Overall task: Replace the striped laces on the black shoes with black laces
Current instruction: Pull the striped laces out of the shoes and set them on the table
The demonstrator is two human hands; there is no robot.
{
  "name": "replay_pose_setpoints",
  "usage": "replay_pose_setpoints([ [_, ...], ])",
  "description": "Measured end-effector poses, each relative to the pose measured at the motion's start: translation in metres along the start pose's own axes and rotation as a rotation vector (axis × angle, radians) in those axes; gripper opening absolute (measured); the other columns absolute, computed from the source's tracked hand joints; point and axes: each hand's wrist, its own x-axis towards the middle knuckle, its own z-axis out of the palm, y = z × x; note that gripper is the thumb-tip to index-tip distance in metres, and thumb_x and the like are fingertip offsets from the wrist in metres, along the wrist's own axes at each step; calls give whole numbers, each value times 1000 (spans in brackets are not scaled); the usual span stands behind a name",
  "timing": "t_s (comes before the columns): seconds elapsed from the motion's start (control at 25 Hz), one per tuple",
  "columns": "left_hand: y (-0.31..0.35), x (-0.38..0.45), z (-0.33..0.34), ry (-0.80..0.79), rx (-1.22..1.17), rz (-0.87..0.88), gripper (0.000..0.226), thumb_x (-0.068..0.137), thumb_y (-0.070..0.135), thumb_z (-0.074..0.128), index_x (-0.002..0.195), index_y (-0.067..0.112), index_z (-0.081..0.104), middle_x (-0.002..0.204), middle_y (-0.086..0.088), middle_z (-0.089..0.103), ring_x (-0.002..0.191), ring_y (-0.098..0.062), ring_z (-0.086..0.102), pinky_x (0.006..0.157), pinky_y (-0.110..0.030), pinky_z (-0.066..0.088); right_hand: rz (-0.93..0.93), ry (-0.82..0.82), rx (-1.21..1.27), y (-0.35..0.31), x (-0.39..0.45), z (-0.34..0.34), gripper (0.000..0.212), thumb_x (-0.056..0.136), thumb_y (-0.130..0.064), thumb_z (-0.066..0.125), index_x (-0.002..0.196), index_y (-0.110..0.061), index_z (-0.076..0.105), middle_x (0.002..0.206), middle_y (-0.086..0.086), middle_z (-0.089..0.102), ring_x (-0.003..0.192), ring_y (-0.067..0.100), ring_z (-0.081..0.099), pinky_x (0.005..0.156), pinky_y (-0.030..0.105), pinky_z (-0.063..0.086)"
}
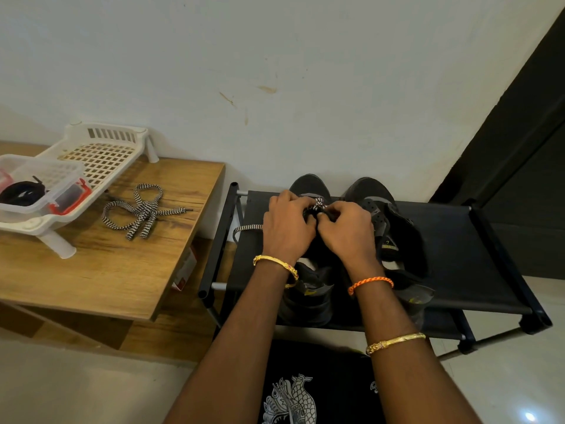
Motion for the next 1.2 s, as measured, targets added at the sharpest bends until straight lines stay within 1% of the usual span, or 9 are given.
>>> replay_pose_setpoints([
  [0.2,7,8,6,4,146,28,28,89,24,59,117,24,62,115,-5,49,109,-24,48,85,-38,40,132,-21,11,-1,12,-11,12,76,-19,58,72,-19,68,69,0,62,73,23,56,66,26,41],
  [0.28,9,11,9,13,159,40,22,89,26,58,110,21,61,114,-7,50,108,-25,48,80,-37,42,166,-49,40,2,18,-15,12,74,-19,59,71,-13,70,64,0,61,69,23,56,59,26,41],
  [0.52,8,11,14,20,184,49,18,95,26,46,106,13,53,113,-8,49,96,-28,49,64,-34,33,196,-89,125,10,26,-12,14,70,-20,62,72,-11,72,70,6,68,70,21,63,61,31,50],
  [0.68,2,12,7,166,-214,-194,13,93,22,47,85,13,43,78,-1,51,65,-15,46,52,-27,26,238,-105,191,12,27,-12,10,71,-23,67,64,-17,69,62,-2,64,67,20,62,60,31,51],
  [0.8,-1,15,4,170,-645,-514,14,92,20,48,79,16,45,72,4,51,64,-10,47,51,-22,32,243,-99,202,13,26,-11,10,71,-24,68,64,-17,69,62,-4,64,68,18,62,61,31,52],
  [0.88,-1,15,2,193,-859,-610,14,91,16,51,78,17,46,74,2,53,70,-13,51,54,-21,37,252,-100,215,13,26,-10,9,70,-24,68,64,-17,69,64,-4,65,68,18,62,59,30,51],
  [0.96,-1,14,0,194,-792,-457,10,90,14,54,83,19,47,76,4,57,74,-13,55,57,-19,42,256,-108,221,14,26,-11,9,70,-24,67,64,-18,69,64,-3,65,69,19,62,59,30,50],
  [1.04,-3,14,0,137,-534,-187,11,86,15,55,93,24,52,81,5,61,86,-16,56,71,-25,45,258,-124,232,14,28,-12,9,69,-25,67,63,-19,69,63,-3,65,67,20,63,61,33,52],
  [1.2,5,11,9,-4,-13,41,27,83,28,56,107,33,65,108,6,60,112,-16,44,89,-34,23,268,-174,261,15,30,-15,10,70,-21,63,67,-14,70,65,5,66,68,23,65,62,39,57],
])
